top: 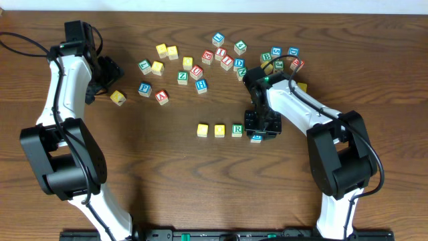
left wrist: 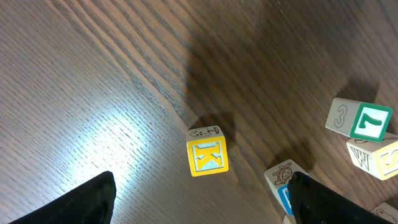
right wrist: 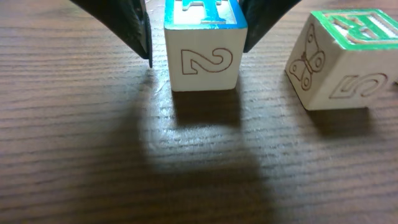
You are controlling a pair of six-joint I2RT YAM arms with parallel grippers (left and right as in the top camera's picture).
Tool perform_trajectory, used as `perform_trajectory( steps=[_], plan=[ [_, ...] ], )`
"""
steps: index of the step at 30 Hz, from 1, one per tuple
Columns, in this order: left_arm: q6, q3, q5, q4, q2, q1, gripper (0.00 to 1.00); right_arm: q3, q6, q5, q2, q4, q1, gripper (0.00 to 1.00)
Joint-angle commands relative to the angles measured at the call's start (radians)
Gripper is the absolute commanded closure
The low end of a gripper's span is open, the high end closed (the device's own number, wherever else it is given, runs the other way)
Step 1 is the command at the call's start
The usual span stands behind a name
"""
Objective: Spell out CORL
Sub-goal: 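Lower the L block onto the table beside the R block, then open the right gripper and release the blue L block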
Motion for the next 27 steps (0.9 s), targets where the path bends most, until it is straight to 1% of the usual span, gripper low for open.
perform_trajectory(
  steps=[1, 4, 9, 12, 15, 19, 22, 27],
  plan=[
    [-0.013, 0.004, -0.006, -0.005, 0.006, 0.000, 0.13, -0.008, 0.004, -0.004, 0.006, 0.002, 0.008, 0.67],
    [-0.013, 0.004, -0.006, -0.005, 0.006, 0.000, 0.13, -0.008, 0.004, -0.005, 0.006, 0.010, 0.008, 0.73],
    [-0.013, 0.004, -0.006, -0.005, 0.006, 0.000, 0.13, -0.008, 0.003, -0.006, 0.006, 0.080, 0.006, 0.76],
    [-0.013, 0.004, -0.006, -0.005, 0.006, 0.000, 0.13, -0.008, 0.001, 0.032, 0.006, 0.131, 0.003, 0.76],
    [-0.013, 0.004, -0.006, -0.005, 0.006, 0.000, 0.13, -0.008, -0.041, 0.058, 0.006, 0.140, 0.003, 0.76],
    [-0.013, 0.004, -0.006, -0.005, 0.006, 0.000, 0.13, -0.008, -0.113, 0.063, 0.006, 0.113, 0.002, 0.76],
    [-0.013, 0.004, -0.006, -0.005, 0.006, 0.000, 0.13, -0.008, -0.113, 0.084, 0.006, 0.090, -0.009, 0.76],
    [-0.013, 0.004, -0.006, -0.005, 0.006, 0.001, 0.13, -0.008, -0.113, 0.127, 0.006, 0.058, -0.031, 0.75]
  ],
)
